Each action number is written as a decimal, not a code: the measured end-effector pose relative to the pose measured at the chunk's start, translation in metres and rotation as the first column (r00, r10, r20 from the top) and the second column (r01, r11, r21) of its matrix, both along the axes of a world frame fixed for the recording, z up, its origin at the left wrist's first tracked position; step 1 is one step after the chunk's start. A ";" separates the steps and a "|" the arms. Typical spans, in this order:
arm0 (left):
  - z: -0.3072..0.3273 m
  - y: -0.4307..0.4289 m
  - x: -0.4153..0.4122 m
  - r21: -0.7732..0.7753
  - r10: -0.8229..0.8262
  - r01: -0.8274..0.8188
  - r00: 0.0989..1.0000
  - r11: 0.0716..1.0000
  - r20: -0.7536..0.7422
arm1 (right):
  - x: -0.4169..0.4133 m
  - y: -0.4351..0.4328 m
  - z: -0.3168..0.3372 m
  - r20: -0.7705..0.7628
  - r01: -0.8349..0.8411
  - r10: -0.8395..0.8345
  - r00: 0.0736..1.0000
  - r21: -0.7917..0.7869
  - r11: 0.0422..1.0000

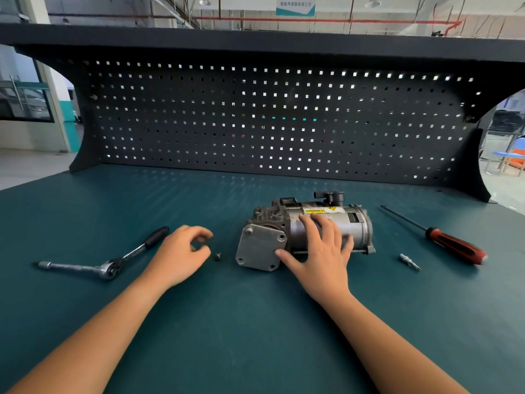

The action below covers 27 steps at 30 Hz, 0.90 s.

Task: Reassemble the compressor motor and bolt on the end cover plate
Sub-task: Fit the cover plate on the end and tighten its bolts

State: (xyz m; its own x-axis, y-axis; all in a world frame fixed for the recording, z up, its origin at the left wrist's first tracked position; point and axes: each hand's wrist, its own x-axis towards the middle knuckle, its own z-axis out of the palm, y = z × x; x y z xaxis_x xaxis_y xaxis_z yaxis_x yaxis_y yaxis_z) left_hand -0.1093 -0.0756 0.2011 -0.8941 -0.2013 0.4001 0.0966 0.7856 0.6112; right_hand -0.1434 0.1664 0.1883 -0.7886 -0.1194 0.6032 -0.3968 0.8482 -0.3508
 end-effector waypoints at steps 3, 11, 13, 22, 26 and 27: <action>-0.001 0.006 -0.008 -0.223 -0.131 0.154 0.985 0.963 0.112 | 0.000 -0.001 0.001 0.004 0.003 -0.003 1.000 0.006 1.000; -0.005 0.017 -0.011 -0.405 -0.031 0.099 0.985 0.909 0.171 | 0.001 0.000 0.002 0.013 0.002 -0.003 1.000 0.027 1.000; -0.003 0.020 -0.006 -0.104 -0.097 0.113 0.985 0.988 0.146 | 0.001 0.001 0.002 0.011 0.003 -0.003 1.000 0.029 1.000; 0.002 0.045 0.000 0.249 -0.240 0.191 0.953 0.949 0.186 | 0.000 0.000 0.003 -0.067 -0.003 0.006 0.998 0.040 0.999; -0.001 0.049 -0.002 0.329 -0.229 0.165 0.960 0.930 0.164 | 0.002 0.001 0.004 -0.084 -0.052 0.059 0.995 0.083 0.995; -0.001 0.050 -0.001 0.354 -0.234 0.163 0.958 0.921 0.165 | 0.002 0.001 0.004 -0.045 -0.066 0.074 0.996 0.148 0.987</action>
State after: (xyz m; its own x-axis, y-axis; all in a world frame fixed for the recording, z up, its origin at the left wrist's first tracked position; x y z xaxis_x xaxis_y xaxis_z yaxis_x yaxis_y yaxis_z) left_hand -0.1106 -0.0252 0.2002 -0.9836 -0.1015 0.1493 0.0775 0.5096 0.8569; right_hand -0.1410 0.1673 0.1922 -0.7443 -0.2633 0.6137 -0.4709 0.8585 -0.2028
